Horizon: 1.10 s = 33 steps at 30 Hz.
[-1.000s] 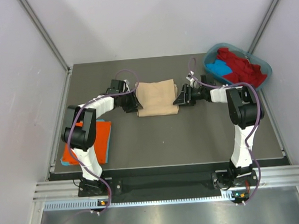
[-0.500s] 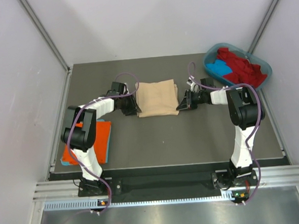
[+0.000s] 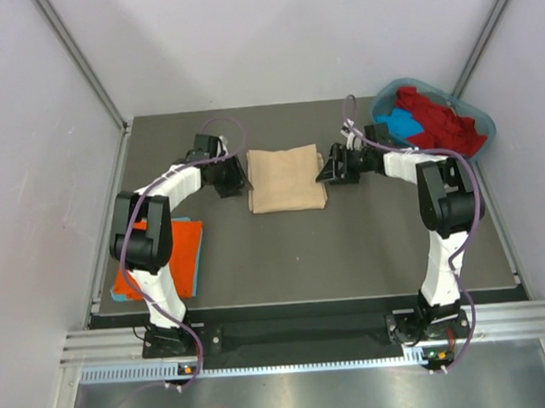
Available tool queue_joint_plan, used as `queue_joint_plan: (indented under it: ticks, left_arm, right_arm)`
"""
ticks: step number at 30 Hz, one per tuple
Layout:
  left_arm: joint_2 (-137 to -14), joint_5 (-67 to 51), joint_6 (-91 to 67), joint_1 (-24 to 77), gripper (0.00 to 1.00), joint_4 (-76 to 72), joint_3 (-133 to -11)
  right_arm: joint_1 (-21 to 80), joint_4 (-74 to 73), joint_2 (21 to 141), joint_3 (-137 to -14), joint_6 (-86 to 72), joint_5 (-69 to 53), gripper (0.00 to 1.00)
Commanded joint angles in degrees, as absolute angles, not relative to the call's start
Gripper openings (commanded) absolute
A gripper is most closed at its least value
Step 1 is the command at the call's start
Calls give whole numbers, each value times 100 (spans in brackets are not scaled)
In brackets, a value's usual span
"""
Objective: Fold and stack the t-shirts
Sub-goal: Fold the tshirt
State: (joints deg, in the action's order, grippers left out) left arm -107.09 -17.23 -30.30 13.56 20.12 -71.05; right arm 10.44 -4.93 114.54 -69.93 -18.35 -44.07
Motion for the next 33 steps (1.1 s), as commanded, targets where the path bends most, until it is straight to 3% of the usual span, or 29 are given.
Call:
queue_joint_plan:
  ticks: [1, 5, 12, 18, 22, 33]
  left_arm:
    - [-11073, -2283, -2646, 1222, 51, 1898, -7864]
    - [-11609, -2864, -2628, 977, 57, 1644, -8252]
    - [-12313, -3252, -2602, 686, 59, 1292, -8823]
    - [-12858, -3287, -2382, 677, 61, 1213, -9403]
    - [-13121, -3164, -2338, 659, 61, 1195, -9676]
    - [-13465, -3033, -2461, 606, 61, 1178, -9626]
  right_arm:
    - [1037, -763, 11838, -7812, -1600, -4175, 73]
    - [1046, -1107, 12435, -8769, -1415, -4271, 74]
    - [1046, -1204, 13253, -9623, -1424, -4333, 73]
    - [1046, -1204, 13894, -10501, -1512, -4544, 61]
    - [1046, -1537, 14343, -11231, -1459, -4728, 43]
    - [1046, -1503, 14862, -11847, -1564, -4948, 34]
